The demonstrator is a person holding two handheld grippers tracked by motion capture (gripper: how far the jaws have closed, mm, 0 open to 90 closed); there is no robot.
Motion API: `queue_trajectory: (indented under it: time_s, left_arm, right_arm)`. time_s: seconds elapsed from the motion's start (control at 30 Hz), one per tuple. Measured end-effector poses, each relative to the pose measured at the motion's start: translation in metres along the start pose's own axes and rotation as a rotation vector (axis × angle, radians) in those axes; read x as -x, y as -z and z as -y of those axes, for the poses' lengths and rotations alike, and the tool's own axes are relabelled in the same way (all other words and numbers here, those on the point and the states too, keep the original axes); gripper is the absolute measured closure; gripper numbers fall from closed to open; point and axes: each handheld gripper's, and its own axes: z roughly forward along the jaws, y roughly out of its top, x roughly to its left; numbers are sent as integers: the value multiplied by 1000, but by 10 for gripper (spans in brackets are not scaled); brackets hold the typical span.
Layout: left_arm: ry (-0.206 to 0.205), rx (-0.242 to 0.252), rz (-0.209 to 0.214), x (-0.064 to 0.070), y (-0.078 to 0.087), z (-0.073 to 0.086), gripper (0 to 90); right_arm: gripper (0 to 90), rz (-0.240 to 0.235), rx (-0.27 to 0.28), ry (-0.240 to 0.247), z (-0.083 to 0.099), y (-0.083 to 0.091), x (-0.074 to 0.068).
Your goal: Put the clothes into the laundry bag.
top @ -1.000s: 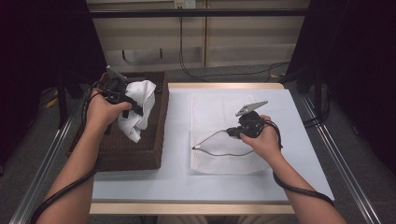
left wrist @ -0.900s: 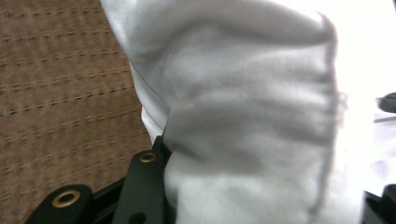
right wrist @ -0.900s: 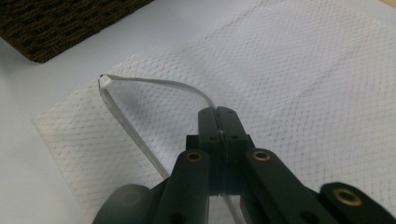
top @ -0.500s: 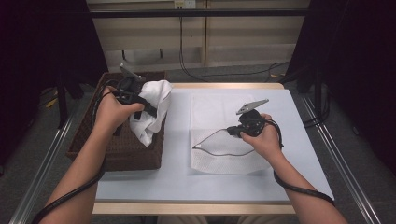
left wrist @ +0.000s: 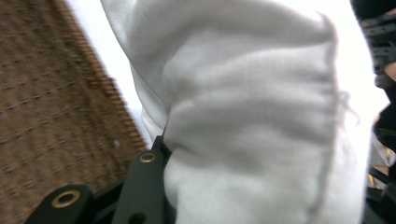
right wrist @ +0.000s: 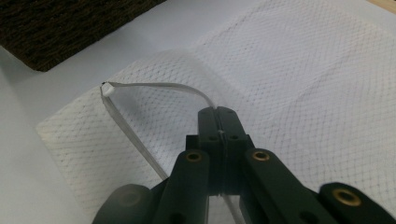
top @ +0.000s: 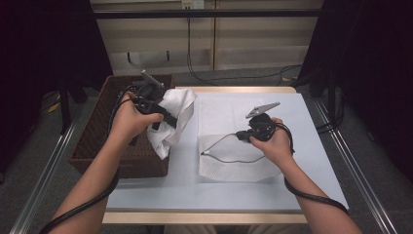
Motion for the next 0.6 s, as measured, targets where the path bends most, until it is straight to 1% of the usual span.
queue_trajectory:
  time_s: [0.03, 0.07, 0.1, 0.13, 0.17, 0.23, 0.27, 0.3, 0.37, 0.43, 0.47, 0.5, 0.6]
  left_arm:
    - [-16, -2, 2, 1, -1, 0, 622]
    - [-17, 0, 1, 4, -2, 0, 622]
    - [-32, -6, 6, 5, -2, 0, 622]
    - [-21, 5, 15, 8, -4, 1, 621]
    - [-37, -6, 20, 9, -4, 1, 622]
    - [-54, -8, 17, 12, -6, 2, 622]
    - [-58, -11, 17, 14, -6, 3, 621]
    - [-52, -9, 25, 16, -7, 4, 622]
    - [-61, -14, 38, 17, -9, 4, 621]
    - [-57, -14, 34, 20, -12, 6, 621]
    - [-65, -18, 34, 21, -13, 6, 621]
    - [-71, -25, 44, 21, -14, 7, 621]
    - [-67, -17, 49, 25, -18, 9, 621]
  right_arm:
    - [900, 0, 0, -2, 0, 0, 0]
    - [900, -2, 0, -7, 0, 0, 0]
    - [900, -2, 0, -10, -1, 0, 0]
    - [900, -3, -2, -18, -1, 0, 0]
    - [900, 0, -5, -20, -1, 0, 0]
    - [900, 5, -7, -21, -1, -1, 0]
    - [900, 3, -5, -12, -1, -2, 0]
    - [900, -6, -4, -11, -1, -2, 1]
    - [900, -6, -2, -15, -1, -2, 1]
    - [900, -7, -1, -20, -1, -2, 2]
    - [900, -8, 2, -21, -1, -2, 2]
    - [900, -7, 4, -22, -1, -2, 2]
    - [900, -1, -1, -31, -1, -2, 2]
